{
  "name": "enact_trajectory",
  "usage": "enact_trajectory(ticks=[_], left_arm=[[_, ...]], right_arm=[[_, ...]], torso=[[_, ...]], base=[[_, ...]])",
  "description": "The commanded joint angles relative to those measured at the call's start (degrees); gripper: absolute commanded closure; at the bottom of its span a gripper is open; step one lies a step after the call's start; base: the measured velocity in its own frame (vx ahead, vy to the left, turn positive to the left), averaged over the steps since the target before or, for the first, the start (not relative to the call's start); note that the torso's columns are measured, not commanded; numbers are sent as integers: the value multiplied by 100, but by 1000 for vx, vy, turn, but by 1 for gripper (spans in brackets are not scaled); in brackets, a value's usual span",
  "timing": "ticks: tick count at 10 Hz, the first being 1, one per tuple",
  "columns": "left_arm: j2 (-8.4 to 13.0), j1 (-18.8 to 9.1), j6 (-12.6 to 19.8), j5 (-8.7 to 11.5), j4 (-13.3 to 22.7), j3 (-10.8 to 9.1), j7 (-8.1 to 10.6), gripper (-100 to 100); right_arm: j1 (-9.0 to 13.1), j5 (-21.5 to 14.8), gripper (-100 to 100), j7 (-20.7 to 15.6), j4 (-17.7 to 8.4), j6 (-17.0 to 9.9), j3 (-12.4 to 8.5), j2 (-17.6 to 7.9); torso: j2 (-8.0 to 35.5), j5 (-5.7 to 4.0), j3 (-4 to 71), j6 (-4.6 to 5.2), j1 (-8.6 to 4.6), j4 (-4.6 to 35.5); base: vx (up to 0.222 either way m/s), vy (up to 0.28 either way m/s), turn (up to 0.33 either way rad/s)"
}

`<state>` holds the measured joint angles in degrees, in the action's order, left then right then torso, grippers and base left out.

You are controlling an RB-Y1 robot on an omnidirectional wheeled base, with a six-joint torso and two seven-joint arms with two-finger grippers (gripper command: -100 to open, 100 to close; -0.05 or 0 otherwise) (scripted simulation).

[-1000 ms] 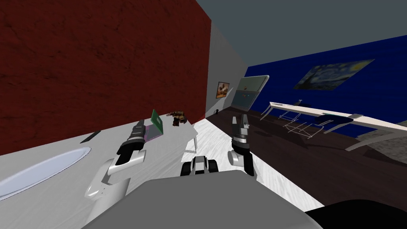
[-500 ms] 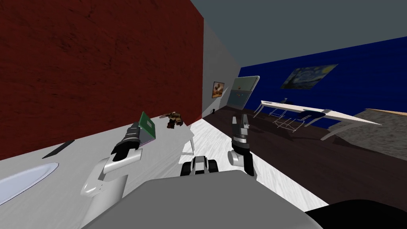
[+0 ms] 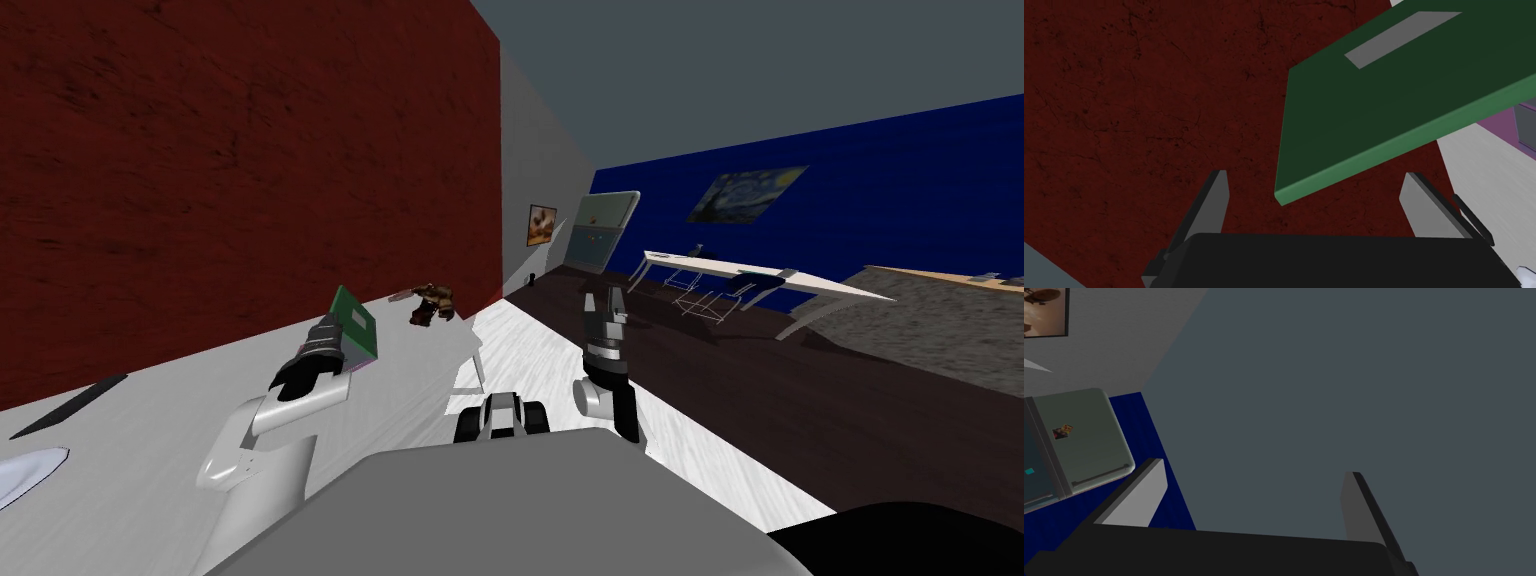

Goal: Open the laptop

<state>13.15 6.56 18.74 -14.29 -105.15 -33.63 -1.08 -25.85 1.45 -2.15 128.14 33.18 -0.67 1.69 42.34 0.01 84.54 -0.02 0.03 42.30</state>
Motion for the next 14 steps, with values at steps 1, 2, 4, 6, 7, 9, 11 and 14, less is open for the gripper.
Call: enact_trajectory(ticks=[1,2,4,6,7,9,11,14], left_arm=[[-1,0,-3,0,0,1,0,100],[-125,-70,-107,148,48,-30,158,100],[-249,-140,-211,295,97,-62,317,100],[-435,-244,-367,517,170,-109,555,100],[-497,-279,-419,591,195,-124,634,100],[-507,-352,-501,665,228,-132,689,100],[-735,-423,-890,946,525,-153,956,100],[-964,-488,-1255,1209,822,-165,1190,100]], right_arm=[[0,0,0,0,0,0,0,0],[0,0,0,0,0,0,0,0],[1,0,0,0,0,0,-1,-1],[1,0,0,0,0,0,-1,-1],[1,0,0,0,0,0,-1,-1],[1,0,0,0,0,0,-1,-1],[0,0,0,0,0,0,-1,-1],[1,0,0,0,0,0,-1,-1]], torso=[[1,1,-1,1,1,0],[-2,0,1,2,-1,0],[11,25,-11,-13,37,-3],[4,36,-8,-29,56,-10],[-7,43,-3,-26,55,-18],[-18,37,7,-17,54,-20],[-31,19,16,3,14,-19],[-26,15,15,6,15,-14]], base=[[0,0,0],[-40,57,54],[-60,85,49],[-62,100,70],[-49,79,51],[-52,75,37],[-38,84,80],[-42,84,41]])
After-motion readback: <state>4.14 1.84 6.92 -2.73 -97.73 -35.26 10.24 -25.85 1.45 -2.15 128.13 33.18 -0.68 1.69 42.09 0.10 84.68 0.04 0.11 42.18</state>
